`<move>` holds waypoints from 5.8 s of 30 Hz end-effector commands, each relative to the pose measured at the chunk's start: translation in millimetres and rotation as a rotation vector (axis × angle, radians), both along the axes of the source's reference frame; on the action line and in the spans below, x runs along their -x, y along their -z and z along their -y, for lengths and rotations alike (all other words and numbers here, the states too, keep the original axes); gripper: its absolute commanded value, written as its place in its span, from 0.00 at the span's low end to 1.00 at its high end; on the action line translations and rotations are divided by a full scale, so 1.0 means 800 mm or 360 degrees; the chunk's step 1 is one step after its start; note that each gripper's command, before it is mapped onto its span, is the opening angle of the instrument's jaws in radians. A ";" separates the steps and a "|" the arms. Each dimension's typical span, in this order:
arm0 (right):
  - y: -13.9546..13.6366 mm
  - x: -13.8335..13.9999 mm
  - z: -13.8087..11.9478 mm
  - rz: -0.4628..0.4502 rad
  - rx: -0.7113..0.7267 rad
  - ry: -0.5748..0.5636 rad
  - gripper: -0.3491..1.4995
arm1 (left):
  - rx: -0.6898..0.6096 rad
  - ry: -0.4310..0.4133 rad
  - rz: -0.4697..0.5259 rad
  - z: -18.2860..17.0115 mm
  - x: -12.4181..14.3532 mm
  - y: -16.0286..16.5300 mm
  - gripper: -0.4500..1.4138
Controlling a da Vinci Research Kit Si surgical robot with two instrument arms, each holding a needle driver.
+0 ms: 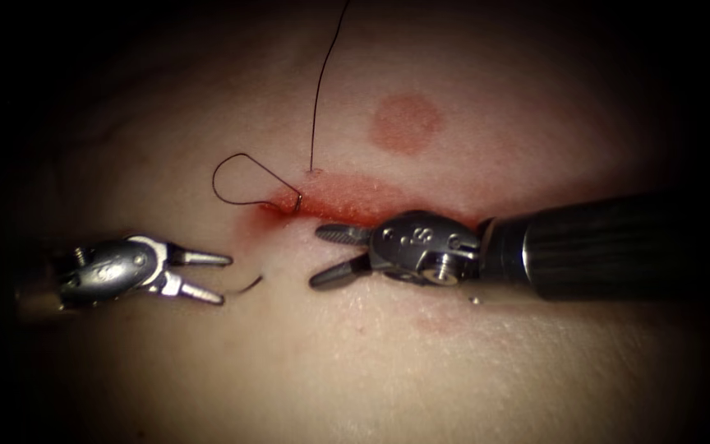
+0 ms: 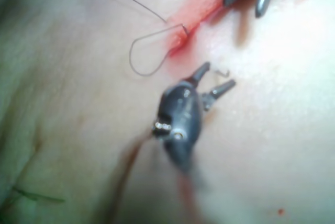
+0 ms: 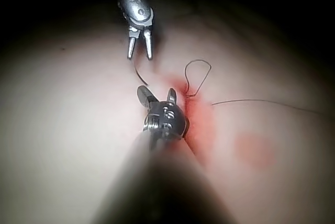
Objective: Wound Closure
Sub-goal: Pull the needle through with the left gripper.
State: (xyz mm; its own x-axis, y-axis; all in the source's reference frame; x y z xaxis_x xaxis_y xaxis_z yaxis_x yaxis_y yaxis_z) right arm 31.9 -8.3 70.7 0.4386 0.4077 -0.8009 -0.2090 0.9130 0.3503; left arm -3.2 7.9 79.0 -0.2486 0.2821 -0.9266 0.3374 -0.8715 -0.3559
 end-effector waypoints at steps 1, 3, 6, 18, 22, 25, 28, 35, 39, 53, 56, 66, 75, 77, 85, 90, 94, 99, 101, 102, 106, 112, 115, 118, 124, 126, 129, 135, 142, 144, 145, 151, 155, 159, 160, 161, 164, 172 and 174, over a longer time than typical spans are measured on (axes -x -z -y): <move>-0.0007 -0.0005 0.0005 0.0001 -0.0003 -0.0002 0.95 | -0.0019 0.0001 0.0062 0.0004 0.0008 -0.0010 0.41; -0.0007 -0.0005 0.0004 0.0001 -0.0004 -0.0002 0.95 | -0.0058 0.0012 0.0117 0.0004 0.0010 -0.0010 0.41; -0.0009 -0.0005 0.0004 0.0002 -0.0001 -0.0010 0.95 | -0.0152 0.0025 0.0212 0.0001 0.0015 -0.0013 0.41; -0.0010 -0.0002 0.0005 0.0001 0.0000 -0.0007 0.94 | -0.0178 0.0042 0.0288 -0.0004 0.0028 -0.0065 0.39; -0.0011 -0.0002 0.0004 0.0002 0.0001 -0.0009 0.94 | -0.0193 0.0035 0.0276 0.0004 0.0028 -0.0075 0.39; -0.0013 -0.0003 0.0003 0.0004 0.0001 -0.0011 0.94 | -0.0202 0.0016 0.0288 0.0006 0.0029 -0.0076 0.38; -0.0014 -0.0004 0.0004 0.0004 0.0003 -0.0012 0.94 | -0.0206 0.0017 0.0307 0.0006 0.0033 -0.0075 0.37; -0.0018 -0.0005 0.0008 0.0001 0.0012 -0.0014 0.94 | -0.0203 0.0018 0.0352 0.0010 0.0044 -0.0081 0.37; -0.0019 -0.0005 0.0008 0.0007 0.0014 -0.0014 0.94 | -0.0193 0.0001 0.0368 0.0017 0.0041 -0.0084 0.37; -0.0018 -0.0009 0.0011 0.0009 0.0017 -0.0017 0.94 | -0.0237 0.0036 0.0398 0.0014 0.0048 -0.0107 0.29; -0.0017 -0.0009 0.0012 0.0009 0.0017 -0.0017 0.94 | -0.0263 0.0035 0.0382 0.0014 0.0049 -0.0114 0.26; -0.0017 -0.0007 0.0012 0.0008 0.0018 -0.0016 0.93 | -0.0391 0.0026 0.0322 0.0023 0.0047 -0.0115 0.05; -0.0017 -0.0006 0.0012 0.0009 0.0017 -0.0016 0.92 | -0.0513 -0.0008 0.0267 0.0019 0.0039 -0.0076 0.05; -0.0018 -0.0006 0.0012 0.0009 0.0018 -0.0017 0.92 | -0.0561 -0.0023 0.0250 0.0016 0.0035 -0.0066 0.05; -0.0018 -0.0006 0.0011 0.0009 0.0018 -0.0016 0.92 | -0.1088 -0.0109 0.0062 0.0007 0.0020 -0.0036 0.05; -0.0018 -0.0005 0.0011 0.0009 0.0017 -0.0016 0.91 | -0.1327 -0.0123 -0.0093 -0.0003 0.0019 -0.0040 0.05; -0.0018 -0.0005 0.0010 0.0009 0.0024 -0.0012 0.91 | -0.1557 -0.0127 -0.0219 -0.0003 0.0021 -0.0036 0.05; -0.0021 -0.0004 0.0009 0.0010 0.0025 -0.0013 0.90 | -0.1635 -0.0135 -0.0263 -0.0005 0.0018 -0.0018 0.05; -0.0024 -0.0004 0.0009 0.0014 0.0025 -0.0011 0.89 | -0.1646 -0.0132 -0.0264 -0.0007 0.0016 -0.0007 0.05; -0.0026 -0.0004 0.0009 0.0012 0.0016 -0.0013 0.89 | -0.1651 -0.0130 -0.0265 -0.0008 0.0015 -0.0002 0.05; -0.0049 -0.0016 0.0017 -0.0034 -0.0019 0.0020 0.74 | -0.1617 -0.0092 -0.0208 -0.0017 0.0011 0.0029 0.05; -0.0088 -0.0048 0.0057 -0.0079 -0.0049 0.0186 0.14 | -0.1580 -0.0084 -0.0181 -0.0021 0.0013 0.0035 0.05; -0.0103 -0.0048 0.0062 -0.0041 -0.0026 0.0207 0.09 | -0.1588 -0.0074 -0.0179 -0.0024 0.0011 0.0036 0.05; -0.0112 -0.0042 0.0059 -0.0006 -0.0024 0.0207 0.03 | -0.1584 -0.0065 -0.0172 -0.0029 0.0008 0.0044 0.05; -0.0129 -0.0032 0.0053 0.0025 -0.0007 0.0185 0.00 | -0.1559 -0.0051 -0.0148 -0.0040 0.0002 0.0069 0.05; -0.0134 -0.0031 0.0053 0.0037 0.0000 0.0178 0.00 | -0.1555 -0.0046 -0.0139 -0.0043 0.0001 0.0081 0.05; -0.0146 -0.0030 0.0056 0.0081 0.0011 0.0184 0.00 | -0.1538 -0.0045 -0.0119 -0.0043 0.0001 0.0103 0.05; -0.0151 -0.0032 0.0062 0.0104 0.0021 0.0196 0.00 | -0.1485 -0.0054 -0.0081 -0.0035 0.0003 0.0129 0.05; -0.0144 -0.0028 0.0062 0.0102 0.0019 0.0198 0.00 | -0.1265 -0.0032 0.0035 -0.0035 0.0001 0.0112 0.28; -0.0141 -0.0028 0.0061 0.0102 0.0015 0.0198 0.00 | -0.1101 -0.0011 -0.0015 -0.0037 -0.0003 0.0099 0.47; -0.0140 -0.0028 0.0061 0.0101 0.0014 0.0198 0.00 | -0.1098 0.0006 -0.0030 -0.0039 -0.0003 0.0095 0.51; -0.0135 -0.0029 0.0063 0.0098 0.0014 0.0203 0.00 | -0.1076 0.0040 -0.0095 -0.0050 -0.0009 0.0064 0.52; -0.0132 -0.0029 0.0063 0.0100 0.0014 0.0200 0.00 | -0.1081 -0.0009 -0.0071 -0.0052 -0.0001 0.0050 0.52; -0.0131 -0.0029 0.0063 0.0100 0.0013 0.0200 0.00 | -0.1084 -0.0123 -0.0012 -0.0045 0.0013 0.0037 0.50; -0.0131 -0.0029 0.0063 0.0100 0.0013 0.0200 0.00 | -0.1071 -0.0181 0.0001 -0.0040 0.0020 0.0031 0.49; -0.0131 -0.0029 0.0063 0.0100 0.0013 0.0200 0.00 | -0.1065 -0.0205 0.0004 -0.0039 0.0022 0.0028 0.49; -0.0130 -0.0028 0.0064 0.0100 0.0013 0.0201 0.00 | -0.1046 -0.0230 0.0010 -0.0038 0.0025 0.0021 0.47; -0.0130 -0.0029 0.0064 0.0100 0.0013 0.0200 0.00 | -0.1013 -0.0283 -0.0006 -0.0045 0.0032 0.0012 0.07; -0.0130 -0.0029 0.0064 0.0100 0.0013 0.0200 0.00 | -0.1010 -0.0286 -0.0006 -0.0045 0.0033 0.0013 0.05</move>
State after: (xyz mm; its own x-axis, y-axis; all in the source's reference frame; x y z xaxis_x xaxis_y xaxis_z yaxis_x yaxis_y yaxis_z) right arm 33.6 -12.8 80.6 0.5358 0.3390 -0.7733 -0.1157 0.9367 0.3305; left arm -5.3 11.8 77.2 -0.3458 0.7261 -0.5944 0.4577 -0.4224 -0.7823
